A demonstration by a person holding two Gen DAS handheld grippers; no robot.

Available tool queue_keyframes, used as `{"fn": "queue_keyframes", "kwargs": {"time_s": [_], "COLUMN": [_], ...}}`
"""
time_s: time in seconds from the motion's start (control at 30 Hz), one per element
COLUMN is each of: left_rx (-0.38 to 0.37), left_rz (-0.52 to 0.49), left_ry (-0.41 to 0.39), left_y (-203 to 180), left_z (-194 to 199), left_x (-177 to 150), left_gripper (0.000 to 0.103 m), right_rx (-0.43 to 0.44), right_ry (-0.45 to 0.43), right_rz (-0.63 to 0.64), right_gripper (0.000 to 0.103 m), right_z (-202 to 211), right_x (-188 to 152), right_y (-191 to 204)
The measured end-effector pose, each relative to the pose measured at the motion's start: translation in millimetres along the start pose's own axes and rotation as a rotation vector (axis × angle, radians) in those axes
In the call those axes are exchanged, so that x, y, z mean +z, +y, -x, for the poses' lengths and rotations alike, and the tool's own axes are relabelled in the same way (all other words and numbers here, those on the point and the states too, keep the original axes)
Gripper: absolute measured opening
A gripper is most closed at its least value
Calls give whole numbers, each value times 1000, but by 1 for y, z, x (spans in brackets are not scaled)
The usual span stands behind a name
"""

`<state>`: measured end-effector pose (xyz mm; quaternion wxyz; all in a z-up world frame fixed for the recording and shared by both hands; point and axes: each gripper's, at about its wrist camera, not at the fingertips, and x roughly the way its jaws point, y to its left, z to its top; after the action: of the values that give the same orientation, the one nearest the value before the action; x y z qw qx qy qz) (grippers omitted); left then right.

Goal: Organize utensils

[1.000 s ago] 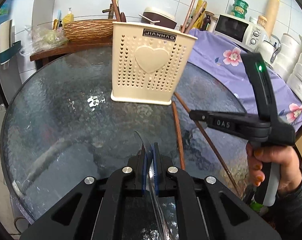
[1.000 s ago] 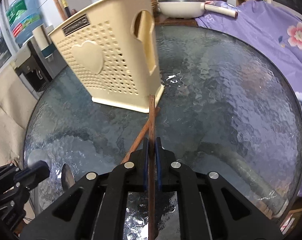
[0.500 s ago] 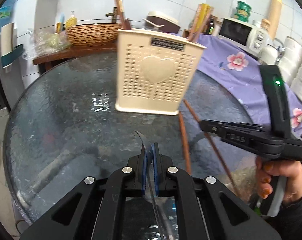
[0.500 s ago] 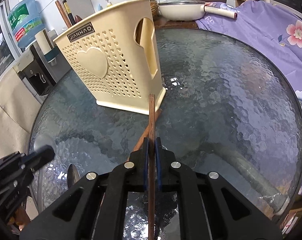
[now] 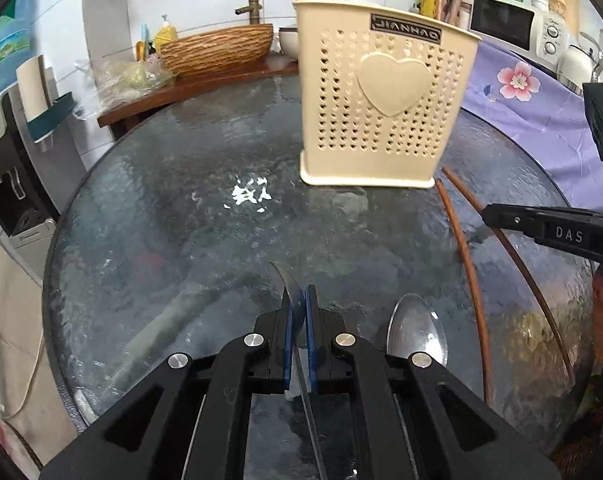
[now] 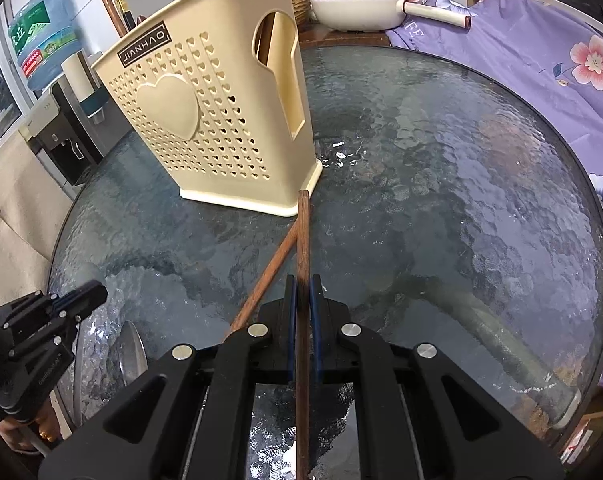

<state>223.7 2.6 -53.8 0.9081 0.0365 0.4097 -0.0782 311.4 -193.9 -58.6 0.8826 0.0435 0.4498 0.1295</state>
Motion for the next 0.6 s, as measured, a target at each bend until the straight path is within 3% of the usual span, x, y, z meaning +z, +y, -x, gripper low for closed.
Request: {"fn": "queue_keyframes", "kwargs": {"time_s": [0.07, 0.2, 0.4, 0.6], "left_rx": [-21, -40, 18, 11], "left_rz": [3, 4, 0, -11], "left_ry": [6, -14, -31, -2], "left_y": [0, -3, -2, -12], "left_z": [0, 10, 14, 7], "left_x": [-1, -1, 3, 4], "left_gripper": [7, 35, 35, 39], "right_rx": [-2, -2, 2, 3], "right_ry": [2, 7, 6, 11], "right_rz": [2, 2, 2, 2], "right_gripper": [7, 7, 7, 7], "right_z": [-1, -1, 0, -1], "right_x": [-1, -2, -4, -5], "right_y": [0, -2, -2, -1]}}
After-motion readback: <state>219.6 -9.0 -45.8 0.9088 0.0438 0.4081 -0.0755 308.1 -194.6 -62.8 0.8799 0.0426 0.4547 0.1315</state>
